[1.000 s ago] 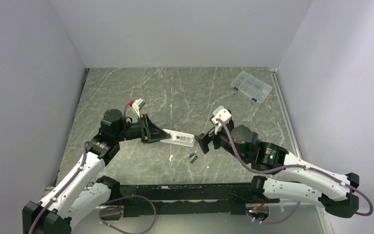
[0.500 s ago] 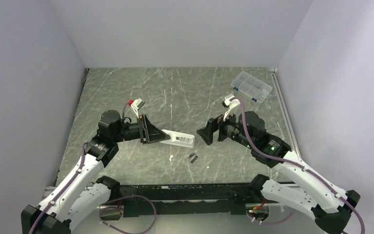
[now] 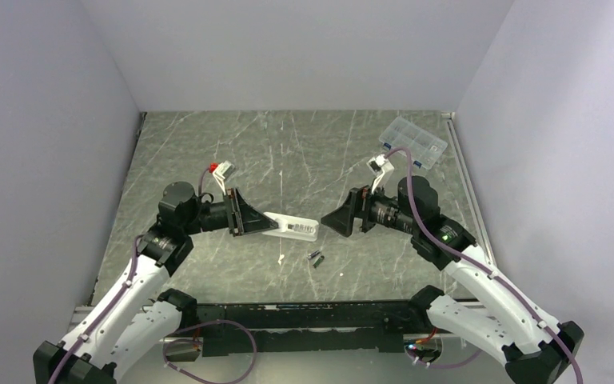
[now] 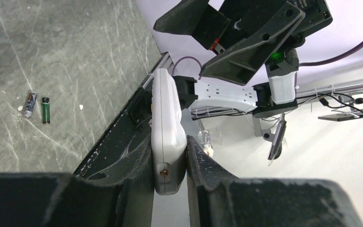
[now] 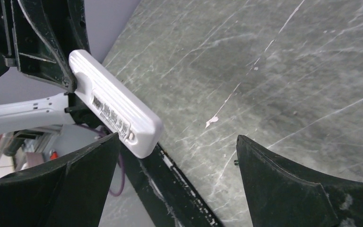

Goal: Load the batteries into the remote control
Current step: Remove the battery cover from the remote control.

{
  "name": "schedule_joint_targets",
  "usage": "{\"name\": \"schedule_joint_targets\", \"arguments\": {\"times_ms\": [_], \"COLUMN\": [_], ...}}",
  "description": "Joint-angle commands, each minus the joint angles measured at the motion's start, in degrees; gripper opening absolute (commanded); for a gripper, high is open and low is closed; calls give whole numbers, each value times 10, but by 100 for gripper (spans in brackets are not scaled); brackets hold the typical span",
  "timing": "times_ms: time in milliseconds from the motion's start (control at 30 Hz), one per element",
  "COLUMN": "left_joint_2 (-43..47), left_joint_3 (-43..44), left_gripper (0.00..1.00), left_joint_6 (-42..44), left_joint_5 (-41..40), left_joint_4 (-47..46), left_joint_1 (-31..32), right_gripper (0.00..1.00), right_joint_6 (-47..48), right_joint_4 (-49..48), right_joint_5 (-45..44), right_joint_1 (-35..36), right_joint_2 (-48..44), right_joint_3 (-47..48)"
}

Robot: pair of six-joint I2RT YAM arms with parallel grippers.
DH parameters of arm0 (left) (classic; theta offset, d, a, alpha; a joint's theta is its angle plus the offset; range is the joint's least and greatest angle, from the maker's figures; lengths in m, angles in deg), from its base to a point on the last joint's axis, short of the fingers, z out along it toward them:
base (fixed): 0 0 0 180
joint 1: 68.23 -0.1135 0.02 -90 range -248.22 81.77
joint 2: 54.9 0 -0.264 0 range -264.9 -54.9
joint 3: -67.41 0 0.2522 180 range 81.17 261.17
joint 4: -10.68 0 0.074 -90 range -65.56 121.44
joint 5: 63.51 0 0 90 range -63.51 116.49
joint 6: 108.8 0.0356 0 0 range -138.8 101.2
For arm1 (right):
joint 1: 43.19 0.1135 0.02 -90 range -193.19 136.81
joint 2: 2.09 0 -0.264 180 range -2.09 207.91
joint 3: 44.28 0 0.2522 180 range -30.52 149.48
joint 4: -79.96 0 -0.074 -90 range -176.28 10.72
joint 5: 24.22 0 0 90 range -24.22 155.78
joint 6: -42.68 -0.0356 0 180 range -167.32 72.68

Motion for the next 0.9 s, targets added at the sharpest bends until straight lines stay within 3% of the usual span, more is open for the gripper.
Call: {"name": "schedule_joint_targets", "arguments": {"times_ms": [0,433,867], "left_joint_2": [18,31,19], "left_joint_3": [33,66,83], "left_gripper": [0,0,0], "left_joint_6": [40,66,67], "left_joint_5": [-19,-61,-75], "left_joint_4": [34,96,121], "left_joint_1": [-3,-3,-3], "right_gripper": [95,86,85], "right_joint_6": [-41,-77,-86], "right_joint_4": [-42,-50,-57], "right_joint_5": [35,4,-84], "right_joint_1": [-2,2,61], "right_joint_2": [-7,17,41], "right_joint_3": [-9,-27,-10]}}
